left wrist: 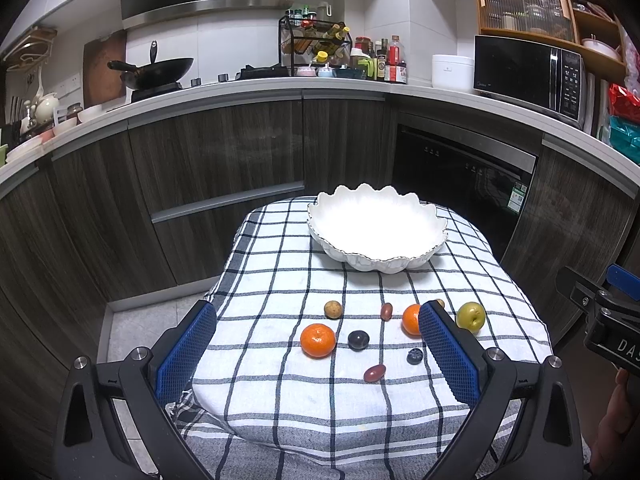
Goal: Organize fruits
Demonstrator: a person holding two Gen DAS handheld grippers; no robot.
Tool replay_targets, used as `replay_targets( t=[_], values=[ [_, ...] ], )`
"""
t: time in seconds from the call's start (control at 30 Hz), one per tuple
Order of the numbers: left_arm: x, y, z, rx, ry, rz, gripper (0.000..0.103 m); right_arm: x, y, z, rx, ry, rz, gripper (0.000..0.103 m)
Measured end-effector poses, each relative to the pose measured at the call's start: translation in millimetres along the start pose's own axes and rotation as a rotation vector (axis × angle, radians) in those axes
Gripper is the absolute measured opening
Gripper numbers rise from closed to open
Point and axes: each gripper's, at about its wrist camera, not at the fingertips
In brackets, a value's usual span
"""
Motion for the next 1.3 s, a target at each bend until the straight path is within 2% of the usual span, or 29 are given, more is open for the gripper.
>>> replay_targets(
  t=[0.83,1.3],
  values=[
    [7,-3,2,-0.013,-0.008,-0.002,0.103,-1,-5,0,-0.009,-0.001,-0.025,0.102],
    [12,-32,-3,-0.063,-0.061,0.002,0.103,-5,-29,-3,-0.036,0.018,-0.048,0.102]
  ],
)
Point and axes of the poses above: each gripper's, at about its wrist camera, not at the fingertips, and y roughly against the way its jaws point, x to its right, z to its underside, and after that the axes turned 11 degrees about -x, right-handed
